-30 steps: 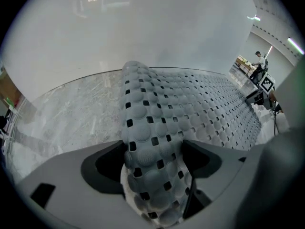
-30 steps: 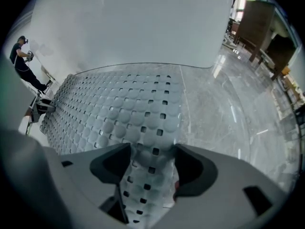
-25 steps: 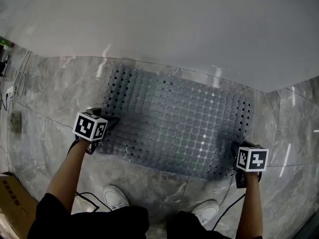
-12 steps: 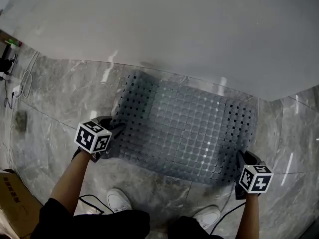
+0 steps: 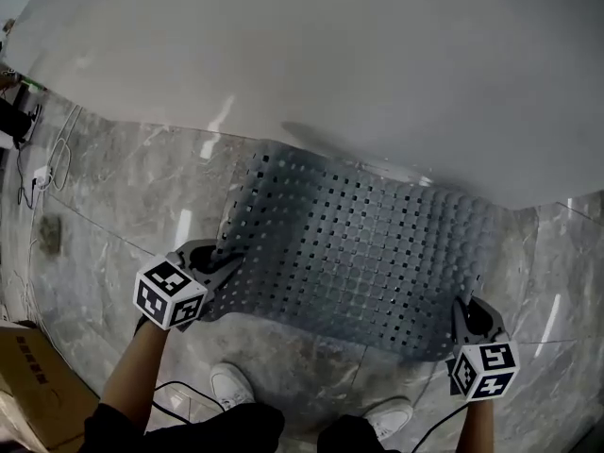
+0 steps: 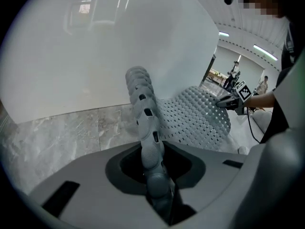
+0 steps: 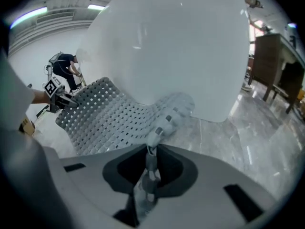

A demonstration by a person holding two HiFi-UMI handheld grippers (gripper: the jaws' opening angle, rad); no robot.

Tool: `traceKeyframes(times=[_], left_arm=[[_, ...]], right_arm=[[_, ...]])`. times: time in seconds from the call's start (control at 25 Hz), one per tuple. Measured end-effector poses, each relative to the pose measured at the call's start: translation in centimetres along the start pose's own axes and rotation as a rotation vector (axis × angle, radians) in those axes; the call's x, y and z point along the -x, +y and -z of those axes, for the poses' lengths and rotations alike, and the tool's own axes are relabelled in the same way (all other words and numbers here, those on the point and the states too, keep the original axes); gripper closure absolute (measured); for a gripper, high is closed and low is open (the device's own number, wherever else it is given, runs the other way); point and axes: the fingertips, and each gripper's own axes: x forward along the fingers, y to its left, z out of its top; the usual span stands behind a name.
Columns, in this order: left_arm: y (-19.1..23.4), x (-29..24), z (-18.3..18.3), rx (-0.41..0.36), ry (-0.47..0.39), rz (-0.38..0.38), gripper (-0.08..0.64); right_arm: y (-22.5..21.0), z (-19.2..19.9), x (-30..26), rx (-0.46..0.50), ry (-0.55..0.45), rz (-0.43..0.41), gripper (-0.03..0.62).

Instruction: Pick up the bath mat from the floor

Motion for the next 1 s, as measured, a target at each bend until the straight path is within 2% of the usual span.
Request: traceKeyframes(times=[0.08, 0.32, 0.44, 0.6, 0.8, 1.0], left_arm=[[-0.8, 1.0, -1.3, 0.006, -0.028, -0.02, 0.463], [-4.2, 5.3, -5.6, 0.084, -0.055, -0.064, 0.471], [-7.0, 10.5, -9.2, 0.124, -0.074, -0.056, 0.472], [-10.4, 19.0, -14.3, 0.137, -0.102, -0.053, 0.472], [-13.7, 23.7, -18.5, 0.174, -0.138, -0.099, 0.477], [-17.2, 31.7, -24.9, 0.179, -0.199, -0.084, 0.479]], right_arm=[[0.5, -2.0, 1.3, 0.028, -0.027, -0.002, 0.522], [2.0, -5.5, 7.2, -0.008, -0.048, -0.01, 0.522], [2.9, -8.9, 13.5, -0.027, -0.051, -0.005, 0.522], [4.5, -14.2, 22.9, -0.003, -0.067, 0.006, 0.522], [2.7, -16.7, 28.1, -0.036, -0.084, 0.003, 0.523], [4.3, -23.2, 37.4, -0.021, -0.138, 0.016, 0.523]])
